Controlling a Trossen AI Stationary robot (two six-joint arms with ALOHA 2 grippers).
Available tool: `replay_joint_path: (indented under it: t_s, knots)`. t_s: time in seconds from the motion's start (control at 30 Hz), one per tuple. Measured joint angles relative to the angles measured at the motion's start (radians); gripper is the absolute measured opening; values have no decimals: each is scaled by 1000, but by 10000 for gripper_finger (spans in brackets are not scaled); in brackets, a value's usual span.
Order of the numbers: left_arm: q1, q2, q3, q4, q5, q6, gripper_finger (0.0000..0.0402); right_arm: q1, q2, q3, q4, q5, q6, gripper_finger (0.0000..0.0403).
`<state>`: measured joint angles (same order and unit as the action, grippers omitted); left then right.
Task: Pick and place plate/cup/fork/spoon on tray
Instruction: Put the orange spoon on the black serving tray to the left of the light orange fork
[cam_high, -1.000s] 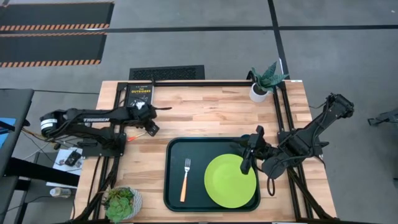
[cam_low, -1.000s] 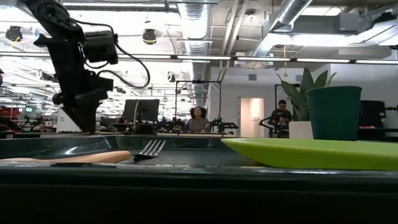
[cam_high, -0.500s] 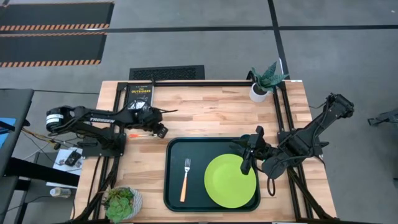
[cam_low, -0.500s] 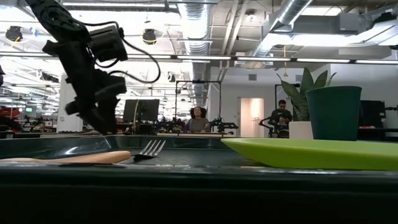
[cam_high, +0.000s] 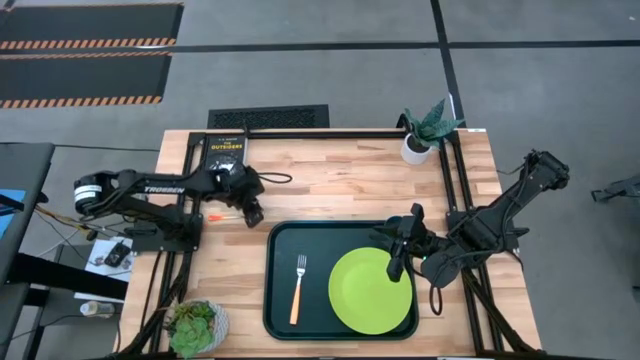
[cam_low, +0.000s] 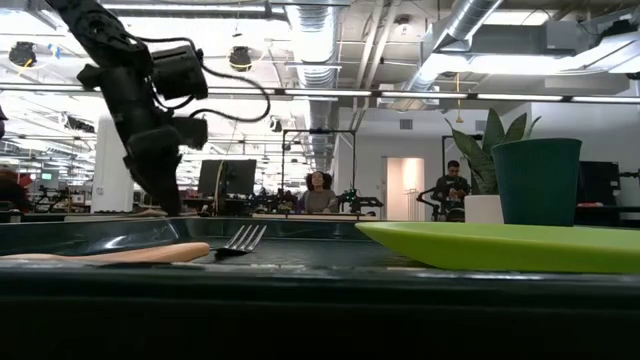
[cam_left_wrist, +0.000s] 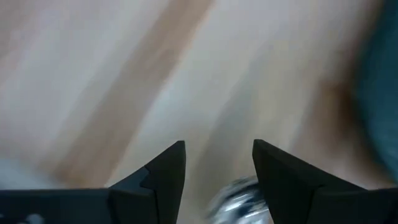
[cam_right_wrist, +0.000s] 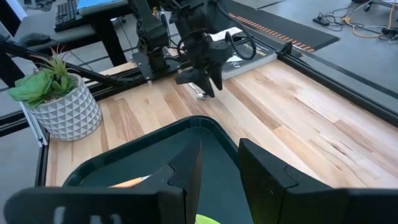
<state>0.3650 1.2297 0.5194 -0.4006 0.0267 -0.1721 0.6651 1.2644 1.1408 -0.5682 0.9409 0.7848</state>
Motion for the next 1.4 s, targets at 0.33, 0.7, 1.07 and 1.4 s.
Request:
replay_joint_path:
  t_s: [0.33,0.7,1.07,1.4]
  knots:
    - [-1,0,0,-162,-100,-151,175,0,0,0,-1,0,1,129]
    - [-88,-1,0,-138,-39,-235,175,2,0,0,-3,-1,1,129]
    - [-124,-1,0,-78,-42,-172,175,2,0,0,-2,-2,4,129]
    - [-124,-1,0,-80,4,-108,170,2,0,0,-1,-2,3,129]
